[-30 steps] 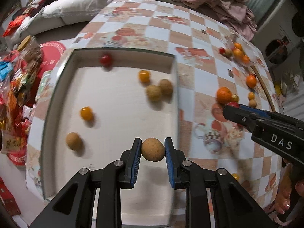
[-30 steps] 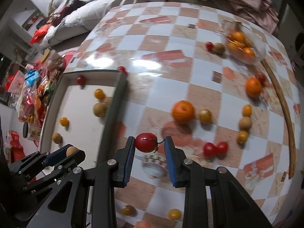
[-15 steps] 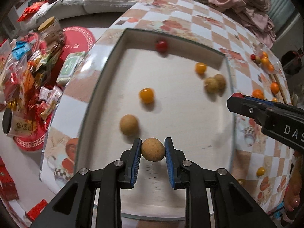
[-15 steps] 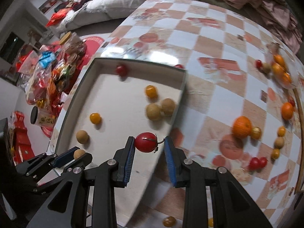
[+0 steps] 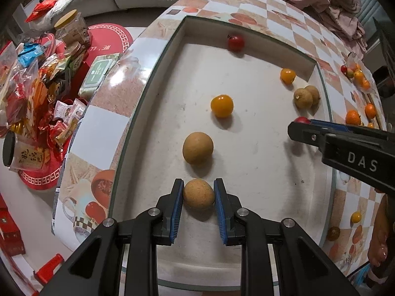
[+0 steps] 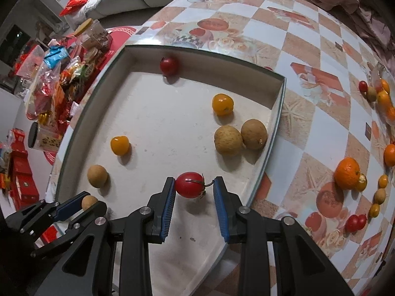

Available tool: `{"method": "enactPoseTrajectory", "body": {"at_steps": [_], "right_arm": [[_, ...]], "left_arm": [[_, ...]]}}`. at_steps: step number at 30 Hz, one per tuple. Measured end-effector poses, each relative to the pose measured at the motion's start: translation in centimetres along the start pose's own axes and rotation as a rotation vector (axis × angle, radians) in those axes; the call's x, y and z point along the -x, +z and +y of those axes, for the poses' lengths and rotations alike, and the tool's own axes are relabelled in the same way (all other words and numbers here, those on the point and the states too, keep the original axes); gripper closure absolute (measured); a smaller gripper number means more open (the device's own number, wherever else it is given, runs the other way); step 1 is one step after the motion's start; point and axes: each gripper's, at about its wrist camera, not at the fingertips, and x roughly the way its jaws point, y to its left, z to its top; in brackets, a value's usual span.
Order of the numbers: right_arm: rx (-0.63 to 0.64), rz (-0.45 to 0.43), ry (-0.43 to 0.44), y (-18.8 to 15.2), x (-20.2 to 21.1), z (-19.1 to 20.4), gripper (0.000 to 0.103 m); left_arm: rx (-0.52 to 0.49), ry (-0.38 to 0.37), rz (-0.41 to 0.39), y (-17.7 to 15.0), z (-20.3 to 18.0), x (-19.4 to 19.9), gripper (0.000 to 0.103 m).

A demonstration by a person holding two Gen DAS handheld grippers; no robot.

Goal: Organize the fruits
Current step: 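Carry both fruits into the white tray and open both grippers, then move both open grippers back over the fruits on the table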

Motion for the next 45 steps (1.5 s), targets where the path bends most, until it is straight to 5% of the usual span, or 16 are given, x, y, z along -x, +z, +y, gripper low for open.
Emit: {"method": "enactPoseTrajectory", "body": {"at_steps": [10, 11, 12, 13, 21, 26, 37, 45], "right_arm": [[0.033, 0.006, -0.038, -0.1, -1.0, 0.6, 0.068], [0.036, 0.006, -0.039, -0.1, -1.0, 0.6, 0.068], [0.038, 0.006, -0.038, -0.1, -1.0, 0.6, 0.067], [0.041, 0.007, -0.036, -0.1, -1.0, 0.6, 0.066], [0.034, 0.014, -0.024, 0.0, -1.0, 0.6, 0.048], [0.044, -0.009, 0.007, 0.1, 0.0, 1.1, 0.022], [-0.026, -0.095, -0.004, 0.1, 3.4, -0.9, 0.022], [-0.121, -0.108, -0.029, -1.6, 4.9, -5.0, 0.022]], "left_arm": [[-0.018, 0.002, 0.019, 0.0, -0.1, -0.3, 0.074], [-0.024, -0.004, 0.021, 0.0, -0.1, -0.3, 0.06], [-0.025, 0.005, 0.022, 0.0, -0.1, -0.3, 0.031], [-0.021, 0.03, 0.007, -0.1, -0.1, -0.1, 0.024], [-0.012, 0.052, 0.018, 0.0, 0.8, 0.0, 0.023], [-0.018, 0.062, 0.019, -0.1, 0.7, 0.2, 0.023], [-0.031, 0.063, 0.005, 0.2, -0.3, 1.4, 0.023], [-0.12, 0.028, -0.02, 1.3, -4.6, 2.3, 0.023]]}}
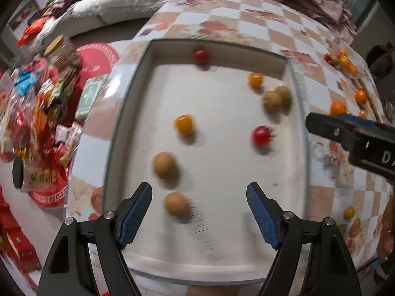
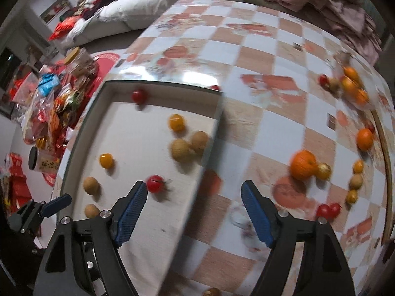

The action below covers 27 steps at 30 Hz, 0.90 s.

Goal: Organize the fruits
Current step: 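Move both open grippers back over the fruits on the table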

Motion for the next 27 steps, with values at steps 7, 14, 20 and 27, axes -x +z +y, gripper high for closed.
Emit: {"method": "enactPoseTrajectory", "body": {"at_steps": [7, 14, 20, 27], "right_arm": [[-0.109, -0.006, -0.043, -1.6, 1.4, -5.6, 0.022], [-0.214, -0.004, -0.097, -4.0, 2.7, -11.5, 0.022], [-0.284, 0.013, -0.138, -6.3, 3.3, -15.6, 0.022], [-0.345, 0.02, -0.163, -7.7, 3.6, -19.3, 0.022]], "left_arm": [[-0.097, -0.043, -0.029, 1.5, -5.0, 1.0, 0.023], [-0.178, -0.086, -0.035, 2.0, -9.7, 1.4, 0.023], [-0.235, -0.117, -0.02, 1.8, -13.2, 0.9, 0.023], [-0.273, -0.14, 0.0, 2.0, -17.0, -0.4, 0.023]]}}
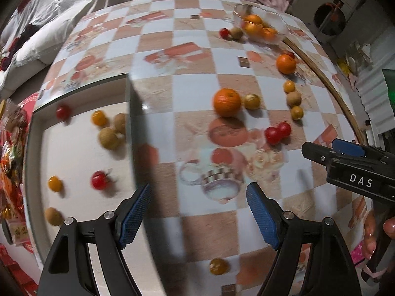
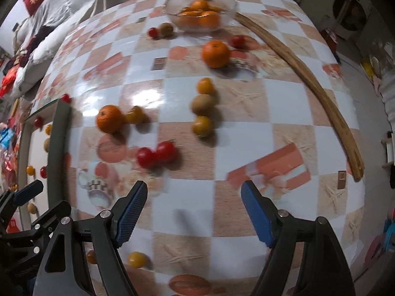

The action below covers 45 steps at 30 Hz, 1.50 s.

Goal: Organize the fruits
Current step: 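Move both open grippers back over the fruits on the table, then grasp a red cherry tomato with the left gripper while the right grasps a yellow one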

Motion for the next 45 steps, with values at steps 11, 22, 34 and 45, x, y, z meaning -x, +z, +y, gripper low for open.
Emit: {"method": "enactPoseTrajectory", "body": {"at_steps": [11, 22, 34, 45], "right_arm": [[-0.013, -0.003, 0.063, 2.4, -1.4, -2.9, 0.04], [0.064, 0.025, 0.148, 5.1, -3.7, -1.4, 0.075], [0.058, 0.029, 0.174, 5.4, -3.8, -2.1, 0.08], [0.041, 0.028, 0.174, 4.8, -3.1, -3.1, 0.081]], "left_arm": [[-0.048, -0.024, -0.003, 1.8, -4.5, -3.3, 0.023], [-0.033, -0.025, -0.015, 3.6, -5.8, -5.2, 0.031], [-0.078, -0.018, -0.031, 4.6, -7.8, -6.2, 0.06], [-0.022, -0.106, -0.031, 4.7, -6.6, -5.1, 0.078]]}}
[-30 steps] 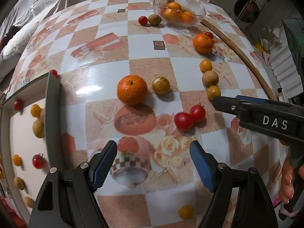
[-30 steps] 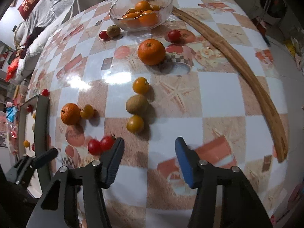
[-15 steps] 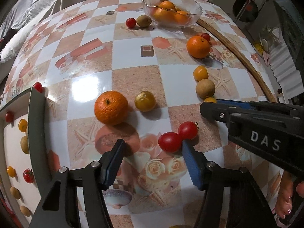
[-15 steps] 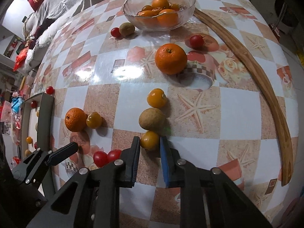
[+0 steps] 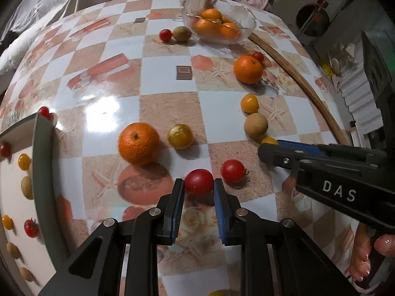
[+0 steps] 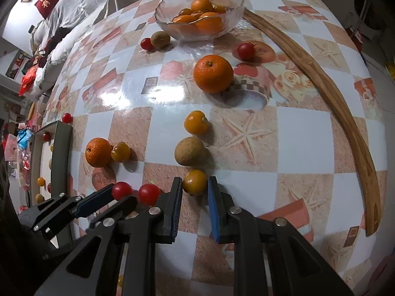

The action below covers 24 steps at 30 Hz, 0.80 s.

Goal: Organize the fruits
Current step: 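Grasp a red cherry tomato with the left gripper while the right grasps a yellow one, then carry both tomatoes into the white tray and open both grippers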

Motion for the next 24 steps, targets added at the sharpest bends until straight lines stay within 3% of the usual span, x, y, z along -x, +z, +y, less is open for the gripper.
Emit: {"method": "enactPoseTrajectory", "body": {"at_steps": [13, 24], "right_arm": [[-0.012, 0.002, 0.003, -1.0, 1.0, 0.9, 0.081], [0.039, 0.009, 0.009, -1.3, 1.2, 4.5, 0.081]], "left_arm": [[0.029, 0.0, -0.006, -1.3, 2.5, 2.9, 0.078], [0.052, 0.027, -0.032, -2.5, 5.5, 5.4, 0.078]]}}
